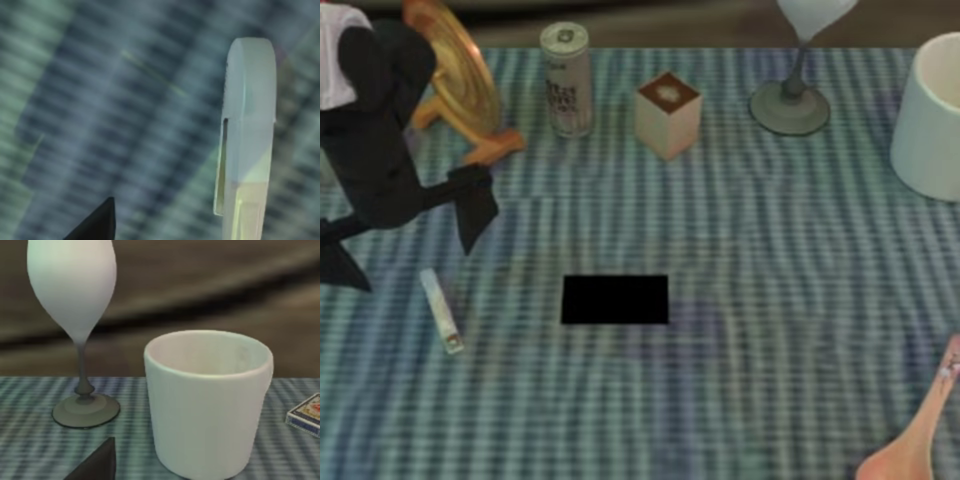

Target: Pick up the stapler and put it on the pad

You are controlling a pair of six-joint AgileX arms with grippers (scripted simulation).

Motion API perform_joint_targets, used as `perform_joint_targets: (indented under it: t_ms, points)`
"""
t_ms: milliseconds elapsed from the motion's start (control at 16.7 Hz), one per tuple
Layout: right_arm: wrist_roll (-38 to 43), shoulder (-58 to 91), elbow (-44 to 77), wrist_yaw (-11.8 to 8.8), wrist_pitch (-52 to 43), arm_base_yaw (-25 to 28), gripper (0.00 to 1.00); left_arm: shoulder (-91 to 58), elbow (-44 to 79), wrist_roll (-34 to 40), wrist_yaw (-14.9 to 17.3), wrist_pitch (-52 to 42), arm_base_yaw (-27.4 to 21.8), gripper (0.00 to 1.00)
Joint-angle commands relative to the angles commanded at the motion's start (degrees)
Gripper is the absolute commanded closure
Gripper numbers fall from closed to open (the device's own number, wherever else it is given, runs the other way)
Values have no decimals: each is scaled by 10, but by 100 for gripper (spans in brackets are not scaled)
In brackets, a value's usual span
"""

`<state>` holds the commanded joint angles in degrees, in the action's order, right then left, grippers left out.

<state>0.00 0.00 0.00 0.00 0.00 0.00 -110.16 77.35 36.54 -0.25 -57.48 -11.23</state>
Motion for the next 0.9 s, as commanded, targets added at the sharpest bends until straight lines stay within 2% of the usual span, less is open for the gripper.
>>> perform_joint_targets:
  t_ms: [300, 660, 900]
  points:
    - [0, 0, 0, 0, 0, 0, 0, -50, -72, -1, 0, 126, 0, 0]
    - [0, 0, 0, 0, 0, 0, 0, -59, -85, -1, 0, 145, 0, 0]
    - [0, 0, 0, 0, 0, 0, 0, -59, -85, -1, 0, 145, 0, 30]
